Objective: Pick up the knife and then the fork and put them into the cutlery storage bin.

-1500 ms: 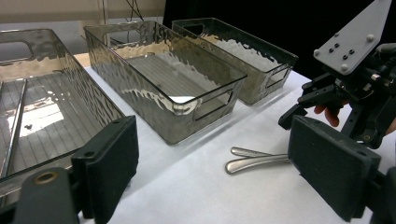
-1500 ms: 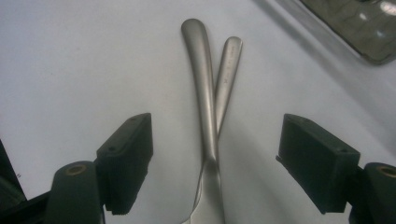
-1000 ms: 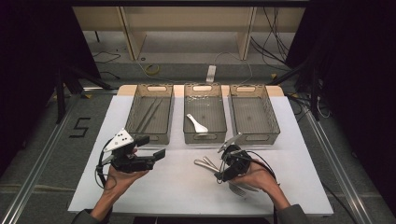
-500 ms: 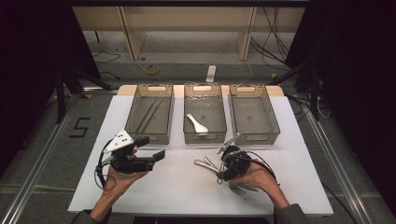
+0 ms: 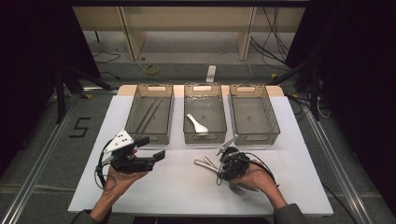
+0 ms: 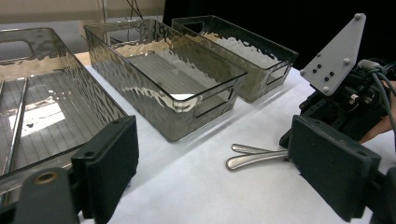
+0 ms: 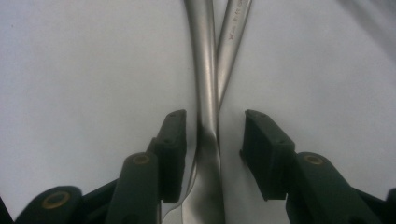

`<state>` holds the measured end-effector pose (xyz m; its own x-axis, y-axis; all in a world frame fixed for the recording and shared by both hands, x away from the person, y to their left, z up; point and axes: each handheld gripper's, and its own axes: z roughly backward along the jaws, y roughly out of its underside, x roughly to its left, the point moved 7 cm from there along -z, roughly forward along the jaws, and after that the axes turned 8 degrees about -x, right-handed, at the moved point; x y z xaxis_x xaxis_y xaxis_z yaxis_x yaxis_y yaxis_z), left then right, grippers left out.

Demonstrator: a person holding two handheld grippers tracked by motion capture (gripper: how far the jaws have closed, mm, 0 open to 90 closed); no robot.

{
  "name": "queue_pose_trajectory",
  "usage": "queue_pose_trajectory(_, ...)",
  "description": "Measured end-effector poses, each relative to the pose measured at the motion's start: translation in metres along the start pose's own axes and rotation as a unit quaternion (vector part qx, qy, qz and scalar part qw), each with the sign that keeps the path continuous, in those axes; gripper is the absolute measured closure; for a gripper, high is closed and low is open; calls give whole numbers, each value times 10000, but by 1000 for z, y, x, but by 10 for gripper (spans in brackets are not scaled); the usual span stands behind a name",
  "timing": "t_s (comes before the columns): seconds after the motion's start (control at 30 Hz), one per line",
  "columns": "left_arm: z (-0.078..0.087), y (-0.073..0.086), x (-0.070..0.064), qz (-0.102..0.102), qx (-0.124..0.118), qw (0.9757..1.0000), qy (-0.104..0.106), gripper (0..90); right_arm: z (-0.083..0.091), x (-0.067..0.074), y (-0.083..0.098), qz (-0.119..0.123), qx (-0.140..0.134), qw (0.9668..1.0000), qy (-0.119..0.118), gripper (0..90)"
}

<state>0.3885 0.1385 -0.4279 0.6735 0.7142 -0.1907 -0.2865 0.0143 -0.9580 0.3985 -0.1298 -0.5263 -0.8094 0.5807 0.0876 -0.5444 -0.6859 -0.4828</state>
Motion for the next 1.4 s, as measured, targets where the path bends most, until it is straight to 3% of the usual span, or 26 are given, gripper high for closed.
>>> queue_pose_trajectory(0.63, 0, 0, 0, -4, 3, 10000, 0, 160, -2, 6, -2, 252, 95, 9995, 175, 785)
queue_pose_trajectory(1.4, 1, -1, 1, -15, -8, 10000, -3, 160, 2, 7, -2, 366, 78, 9992, 148, 806)
